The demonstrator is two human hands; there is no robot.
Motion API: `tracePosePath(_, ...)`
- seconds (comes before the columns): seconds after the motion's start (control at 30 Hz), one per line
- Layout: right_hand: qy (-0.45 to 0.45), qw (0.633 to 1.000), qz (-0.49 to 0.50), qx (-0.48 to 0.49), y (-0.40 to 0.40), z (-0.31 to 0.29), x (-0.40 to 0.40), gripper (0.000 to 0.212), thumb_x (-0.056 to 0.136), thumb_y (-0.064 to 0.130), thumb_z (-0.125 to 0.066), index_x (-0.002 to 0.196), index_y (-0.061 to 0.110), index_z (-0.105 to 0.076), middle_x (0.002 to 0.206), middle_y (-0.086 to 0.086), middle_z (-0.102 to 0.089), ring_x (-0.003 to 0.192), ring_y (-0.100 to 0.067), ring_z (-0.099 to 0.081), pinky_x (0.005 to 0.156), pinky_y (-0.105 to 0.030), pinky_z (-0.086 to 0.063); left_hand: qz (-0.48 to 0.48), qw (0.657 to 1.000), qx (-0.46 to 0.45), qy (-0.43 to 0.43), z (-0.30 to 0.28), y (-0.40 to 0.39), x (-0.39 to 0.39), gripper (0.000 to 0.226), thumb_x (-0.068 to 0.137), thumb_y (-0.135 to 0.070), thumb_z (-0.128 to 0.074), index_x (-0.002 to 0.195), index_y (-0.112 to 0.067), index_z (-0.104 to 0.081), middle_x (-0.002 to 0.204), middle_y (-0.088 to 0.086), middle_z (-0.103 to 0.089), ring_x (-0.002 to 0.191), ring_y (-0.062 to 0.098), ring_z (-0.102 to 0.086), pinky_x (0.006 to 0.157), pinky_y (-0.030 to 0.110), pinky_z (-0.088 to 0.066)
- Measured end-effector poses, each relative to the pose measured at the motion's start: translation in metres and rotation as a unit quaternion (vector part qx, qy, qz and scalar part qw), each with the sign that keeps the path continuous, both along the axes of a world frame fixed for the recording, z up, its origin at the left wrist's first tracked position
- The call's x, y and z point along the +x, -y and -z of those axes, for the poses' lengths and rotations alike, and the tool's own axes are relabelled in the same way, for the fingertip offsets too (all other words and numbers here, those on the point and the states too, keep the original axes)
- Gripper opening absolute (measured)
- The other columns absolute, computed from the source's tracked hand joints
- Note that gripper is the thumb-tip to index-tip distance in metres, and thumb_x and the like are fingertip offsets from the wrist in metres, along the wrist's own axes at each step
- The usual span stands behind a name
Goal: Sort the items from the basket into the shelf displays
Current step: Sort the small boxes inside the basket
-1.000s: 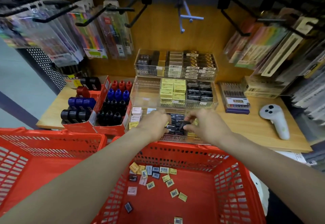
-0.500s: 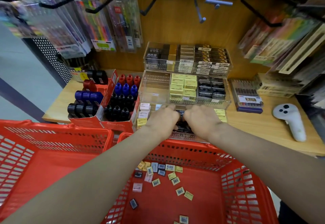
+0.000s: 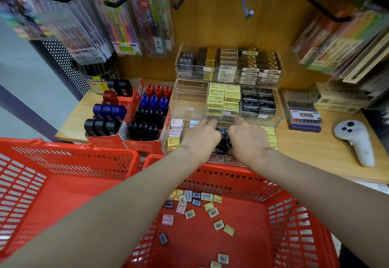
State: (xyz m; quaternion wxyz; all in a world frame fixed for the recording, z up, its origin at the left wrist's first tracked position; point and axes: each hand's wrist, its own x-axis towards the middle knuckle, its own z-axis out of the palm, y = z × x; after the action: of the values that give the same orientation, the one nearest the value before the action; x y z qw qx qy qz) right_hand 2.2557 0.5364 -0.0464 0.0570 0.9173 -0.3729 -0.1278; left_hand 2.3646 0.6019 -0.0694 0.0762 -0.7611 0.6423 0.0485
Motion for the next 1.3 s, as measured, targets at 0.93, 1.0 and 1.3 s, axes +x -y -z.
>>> tracePosePath(0.93, 0.024, 0.998, -0.028, 0.05, 0.011, 0.005, 0.002, 0.034, 0.084, 0.004, -0.068, 0.114, 0.015, -0.06, 0.106, -0.006, -0.062, 0.099, -0.028, -0.064, 0.066, -0.032, -0.045, -0.136, 0.957, -0.145, -0.21, -0.033, -0.04, 0.025, 0.017, 0.087, -0.032, -0.074, 0.101, -0.023, -0.074, 0.118, 0.003, -0.057, 0.109, 0.023, -0.056, 0.091, 0.033, -0.046)
tracePosePath(1.0, 0.025, 0.998, -0.043, 0.035, 0.01, 0.005, -0.001, 0.033, 0.084, 0.007, -0.072, 0.115, 0.014, -0.062, 0.113, -0.006, -0.06, 0.102, -0.027, -0.063, 0.07, -0.032, -0.049, -0.207, 0.925, -0.161, -0.276, -0.045, -0.058, 0.029, 0.008, 0.086, -0.031, -0.076, 0.092, -0.025, -0.075, 0.116, -0.002, -0.061, 0.102, 0.016, -0.059, 0.083, 0.024, -0.043)
tracePosePath(1.3, 0.043, 0.998, -0.018, 0.036, 0.001, 0.002, -0.009, 0.023, 0.088, 0.014, -0.07, 0.111, 0.016, -0.066, 0.114, -0.003, -0.063, 0.106, -0.023, -0.062, 0.079, -0.034, -0.056, -0.425, 0.68, -0.132, -0.582, -0.069, -0.114, 0.008, 0.005, 0.088, -0.015, -0.074, 0.091, -0.011, -0.074, 0.089, -0.001, -0.067, 0.052, 0.009, -0.051, 0.047, 0.018, -0.043)
